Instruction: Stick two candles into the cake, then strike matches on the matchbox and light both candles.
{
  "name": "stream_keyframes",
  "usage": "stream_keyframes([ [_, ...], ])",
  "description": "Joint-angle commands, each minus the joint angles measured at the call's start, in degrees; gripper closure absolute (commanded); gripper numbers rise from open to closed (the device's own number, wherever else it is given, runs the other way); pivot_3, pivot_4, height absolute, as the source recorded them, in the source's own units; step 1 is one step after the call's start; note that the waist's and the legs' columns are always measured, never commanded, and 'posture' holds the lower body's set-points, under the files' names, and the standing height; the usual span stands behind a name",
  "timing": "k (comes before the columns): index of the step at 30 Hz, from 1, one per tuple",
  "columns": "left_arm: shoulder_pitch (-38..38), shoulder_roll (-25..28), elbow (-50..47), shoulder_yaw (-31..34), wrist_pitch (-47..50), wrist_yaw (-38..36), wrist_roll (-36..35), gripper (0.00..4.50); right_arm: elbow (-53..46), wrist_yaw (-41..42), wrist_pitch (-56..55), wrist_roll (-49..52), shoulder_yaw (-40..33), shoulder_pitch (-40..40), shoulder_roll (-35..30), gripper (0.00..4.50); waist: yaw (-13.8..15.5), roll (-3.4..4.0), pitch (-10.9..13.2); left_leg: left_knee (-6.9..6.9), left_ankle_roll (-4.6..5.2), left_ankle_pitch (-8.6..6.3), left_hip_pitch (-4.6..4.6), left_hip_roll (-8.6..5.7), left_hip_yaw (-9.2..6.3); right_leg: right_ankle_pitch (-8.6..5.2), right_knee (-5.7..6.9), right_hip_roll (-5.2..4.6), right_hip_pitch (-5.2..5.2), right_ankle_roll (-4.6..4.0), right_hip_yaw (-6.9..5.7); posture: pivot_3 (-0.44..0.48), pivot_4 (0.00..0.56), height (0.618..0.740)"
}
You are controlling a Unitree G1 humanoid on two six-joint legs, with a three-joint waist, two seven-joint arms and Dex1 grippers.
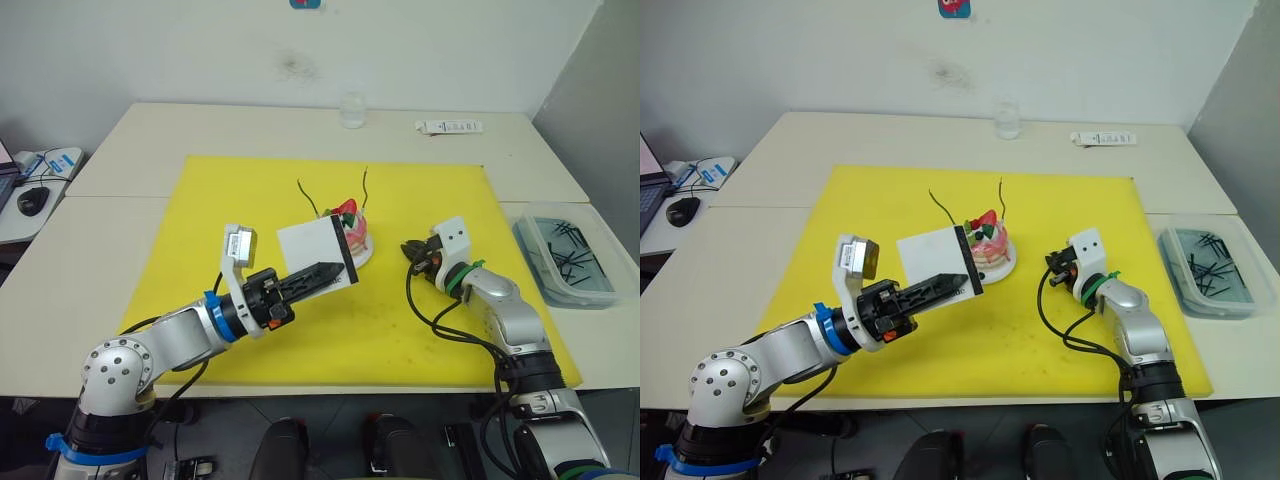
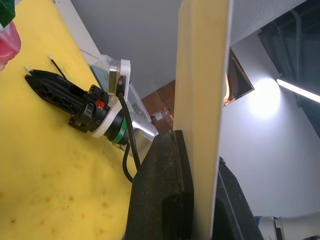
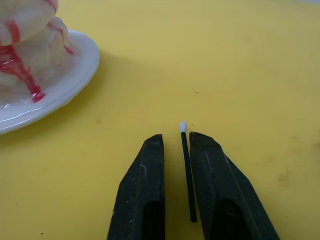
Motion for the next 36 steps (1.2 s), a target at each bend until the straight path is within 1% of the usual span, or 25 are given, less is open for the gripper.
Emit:
stream_keyframes([
  [1,0.0,0.5,-2.0,-0.1,-0.6,-0.3,-0.9,4.5,0.6,-0.4,0.6,-0.2,-0.5,0.2,-0.2,3.53,0.0,0.0,0.0,0.0,0.0,0.0,0.0,0.0,0.0,0.0,0.0,0.0,0.0,0.0,0.0,0.0,0.15,0.74],
  [6,-0.6,0.5,-1.8,-0.3,-0.7,-0.3,-0.6,4.5,2.4,-1.7,0.9,0.0,-1.1,-0.9,0.7,3.53,0.0,0.0,0.0,0.01,0.0,0.0,0.02,0.0,0.0,0.0,0.01,0.0,0.01,-0.01,0.0,0.0,0.15,0.74],
  [8,-0.7,0.4,-1.7,-0.4,-0.8,-0.2,-0.6,4.5,2.9,-1.9,0.6,0.0,-1.3,-1.1,0.7,3.9,0.0,0.0,0.0,0.03,0.0,0.0,0.03,0.0,0.01,0.0,0.01,0.0,0.01,-0.04,0.01,0.0,0.15,0.74],
  [10,-0.7,0.3,-1.8,-0.5,-1.0,0.0,-0.6,4.5,2.6,-1.7,0.7,0.3,-1.5,-0.7,0.5,4.46,0.0,0.0,0.0,0.05,0.01,0.0,0.03,0.0,0.01,0.01,0.0,0.0,0.02,-0.1,0.01,0.0,0.15,0.74],
  [16,-0.3,-0.2,-1.7,-0.8,-1.7,1.0,-1.1,4.5,-2.5,-0.8,2.5,2.0,-2.8,1.8,-0.5,4.46,0.1,0.0,0.0,0.05,0.01,0.0,0.01,-0.02,0.02,0.02,-0.03,0.0,0.03,-0.08,0.02,0.0,0.15,0.74],
  [18,-0.8,-0.3,-1.1,-1.0,-2.0,1.3,-1.1,4.5,-6.9,0.3,4.8,3.2,-3.4,2.6,-1.9,4.46,0.3,0.0,0.0,0.03,0.0,0.0,-0.03,-0.02,0.0,0.02,-0.05,-0.01,0.02,-0.05,-0.01,0.0,0.15,0.74],
  [21,-2.4,0.1,0.9,-0.9,-2.1,2.0,0.6,4.5,-15.7,3.5,9.9,6.0,-3.9,3.4,-6.0,4.46,0.4,0.07,0.0,-0.01,0.0,0.0,-0.07,-0.04,0.01,0.01,-0.05,-0.01,-0.02,0.0,-0.02,0.0,0.15,0.74],
  [25,-5.9,-0.2,4.4,-1.4,-1.7,1.5,5.5,4.5,-25.9,6.8,17.3,10.6,-4.6,3.0,-11.4,4.46,0.3,0.09,0.1,-0.01,0.0,0.0,-0.05,0.01,-0.01,0.01,-0.04,0.0,-0.04,0.0,-0.05,0.0,0.15,0.74],
  [29,-9.5,-1.4,5.6,-3.0,-1.6,-0.9,12.9,4.5,-34.0,9.4,24.3,16.0,-5.4,1.2,-15.6,4.46,0.2,0.09,0.1,-0.03,0.0,0.0,-0.03,0.03,-0.04,0.0,-0.01,0.06,-0.05,-0.03,-0.07,0.0,0.15,0.74],
  [32,-11.2,-3.2,6.0,-4.3,-3.0,-1.7,20.3,4.5,-39.1,11.7,25.6,17.3,-3.9,-0.4,-19.1,4.46,0.2,0.09,0.1,-0.05,0.0,0.0,-0.06,0.01,-0.03,0.0,-0.07,0.12,-0.05,-0.02,-0.05,0.0,0.15,0.74],
  [34,-11.8,-4.8,6.6,-4.4,-3.5,-2.0,23.1,4.5,-41.3,11.6,26.4,17.6,-2.8,-1.5,-20.2,4.46,0.2,0.08,0.1,-0.07,0.0,-0.01,-0.07,0.0,0.01,-0.01,-0.11,0.11,-0.05,-0.01,-0.03,0.0,0.15,0.74],
  [36,-12.2,-6.4,7.0,-4.6,-3.7,-2.3,25.6,4.5,-42.9,11.6,25.2,15.6,-0.2,-2.7,-21.3,4.46,0.1,0.07,0.1,-0.06,0.0,-0.01,-0.09,0.01,-0.01,-0.02,-0.12,0.11,-0.06,0.02,-0.04,0.0,0.15,0.74],
])
